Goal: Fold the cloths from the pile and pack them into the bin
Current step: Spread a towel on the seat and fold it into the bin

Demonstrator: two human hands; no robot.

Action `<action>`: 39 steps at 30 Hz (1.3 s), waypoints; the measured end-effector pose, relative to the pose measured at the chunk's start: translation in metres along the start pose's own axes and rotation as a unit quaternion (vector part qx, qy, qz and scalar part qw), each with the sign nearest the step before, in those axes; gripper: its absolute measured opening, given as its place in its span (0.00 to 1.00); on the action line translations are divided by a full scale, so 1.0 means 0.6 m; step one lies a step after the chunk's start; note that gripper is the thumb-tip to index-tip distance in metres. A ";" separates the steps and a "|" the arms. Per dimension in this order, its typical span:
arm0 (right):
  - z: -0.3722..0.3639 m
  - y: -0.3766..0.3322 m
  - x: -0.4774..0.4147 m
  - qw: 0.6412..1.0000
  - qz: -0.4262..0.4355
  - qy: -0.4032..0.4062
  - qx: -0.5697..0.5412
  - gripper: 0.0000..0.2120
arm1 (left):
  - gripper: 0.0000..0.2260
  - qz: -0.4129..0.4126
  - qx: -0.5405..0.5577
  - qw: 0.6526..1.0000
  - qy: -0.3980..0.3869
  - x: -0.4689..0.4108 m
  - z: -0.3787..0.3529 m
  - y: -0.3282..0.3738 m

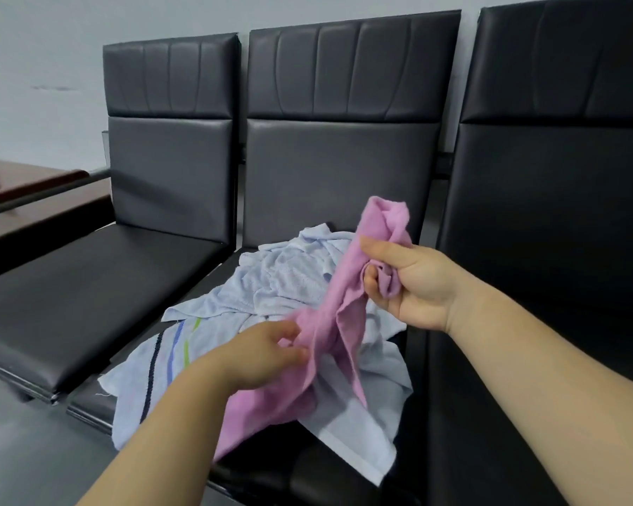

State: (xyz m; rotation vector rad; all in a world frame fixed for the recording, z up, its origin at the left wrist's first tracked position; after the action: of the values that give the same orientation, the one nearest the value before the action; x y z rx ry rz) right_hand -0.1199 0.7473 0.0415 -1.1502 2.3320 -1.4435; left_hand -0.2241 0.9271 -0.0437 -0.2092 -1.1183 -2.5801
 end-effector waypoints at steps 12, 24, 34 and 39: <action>0.069 0.046 0.027 0.978 -0.043 -0.002 0.205 0.11 | 0.09 -0.002 0.495 0.865 0.085 -0.004 -0.026 0.098; 0.251 -0.040 0.234 0.988 0.020 0.155 0.022 0.18 | 0.13 -0.126 0.643 0.738 -0.160 -0.007 -0.188 0.331; 0.486 -0.024 0.329 0.729 -0.107 0.382 0.558 0.42 | 0.10 -0.186 -0.060 0.976 -0.092 -0.038 -0.357 0.337; 0.437 0.024 0.314 0.743 -0.062 0.143 0.650 0.10 | 0.06 -0.208 -0.237 0.935 -0.161 -0.033 -0.394 0.343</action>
State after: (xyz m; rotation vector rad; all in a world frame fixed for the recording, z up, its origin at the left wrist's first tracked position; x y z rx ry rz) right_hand -0.1252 0.4409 -0.0608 -0.5993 0.7227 -2.6353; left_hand -0.1357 0.6268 -0.0694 -0.5781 -0.6566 -3.2643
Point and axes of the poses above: each hand's wrist, its own x-axis away from the middle knuckle, its own z-axis out of the back of the hand, y = z × x, the point moved 5 cm from there along -x, towards the middle knuckle, and after that the axes turned 1 degree about -z, right-handed, at the moved point
